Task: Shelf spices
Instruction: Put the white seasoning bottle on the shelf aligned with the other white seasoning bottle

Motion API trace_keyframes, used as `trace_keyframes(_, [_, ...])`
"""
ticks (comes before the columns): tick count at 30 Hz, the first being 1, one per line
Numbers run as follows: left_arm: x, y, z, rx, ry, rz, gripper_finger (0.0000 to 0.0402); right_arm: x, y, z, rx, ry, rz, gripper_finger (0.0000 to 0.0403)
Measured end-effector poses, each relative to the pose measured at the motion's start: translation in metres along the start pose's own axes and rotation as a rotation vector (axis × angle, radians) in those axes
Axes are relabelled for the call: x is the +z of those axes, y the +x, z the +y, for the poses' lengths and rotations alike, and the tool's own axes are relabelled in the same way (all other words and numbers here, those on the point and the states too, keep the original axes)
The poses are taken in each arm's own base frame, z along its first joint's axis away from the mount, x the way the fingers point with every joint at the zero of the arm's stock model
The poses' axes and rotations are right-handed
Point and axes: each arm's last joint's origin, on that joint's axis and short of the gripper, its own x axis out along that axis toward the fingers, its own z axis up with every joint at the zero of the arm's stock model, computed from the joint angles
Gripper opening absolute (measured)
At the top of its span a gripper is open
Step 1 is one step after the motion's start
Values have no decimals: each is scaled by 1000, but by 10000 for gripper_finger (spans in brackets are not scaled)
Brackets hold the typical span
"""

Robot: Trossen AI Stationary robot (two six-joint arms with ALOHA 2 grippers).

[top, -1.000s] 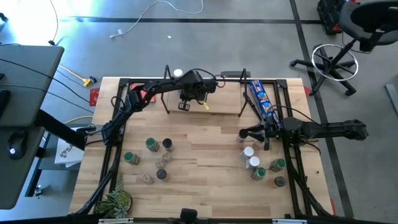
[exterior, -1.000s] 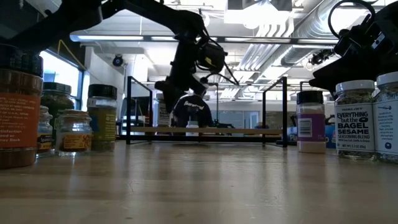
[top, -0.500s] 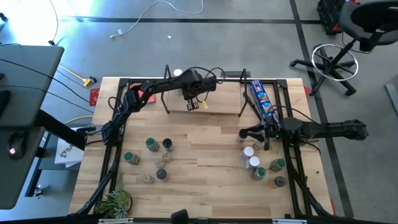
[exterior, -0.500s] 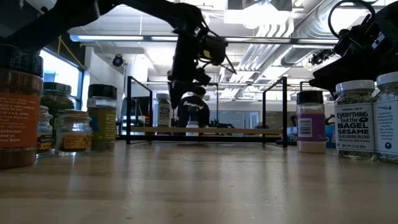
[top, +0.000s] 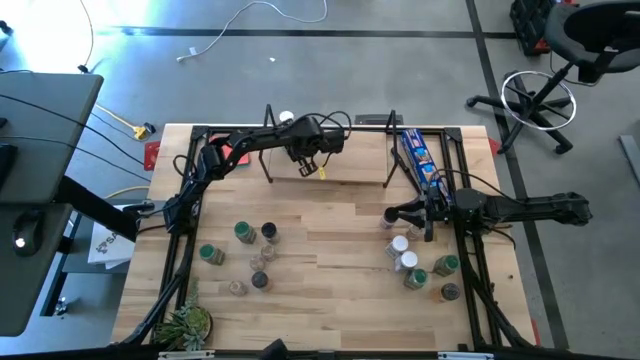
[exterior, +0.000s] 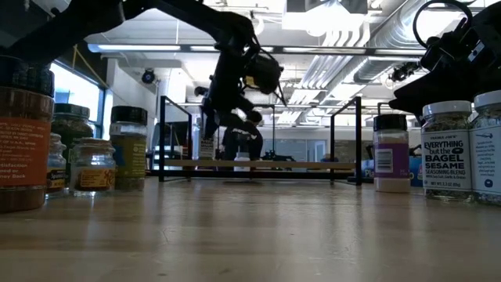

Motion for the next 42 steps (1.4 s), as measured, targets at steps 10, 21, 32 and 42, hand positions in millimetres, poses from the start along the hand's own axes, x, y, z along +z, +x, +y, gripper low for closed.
trace_keyframes(10, [-5, 12, -6, 111, 43, 12, 0, 0, 0, 0, 0, 0, 0, 108])
trace_keyframes(21, [-6, 16, 2, 131, 60, 47, 0, 0, 0, 0, 0, 0, 0, 108])
trace_keyframes(32, [-10, 14, 6, 177, 71, 57, 0, 0, 0, 0, 0, 0, 0, 108])
trace_keyframes(42, [-13, 9, 2, 210, 95, 59, 0, 0, 0, 0, 0, 0, 0, 108])
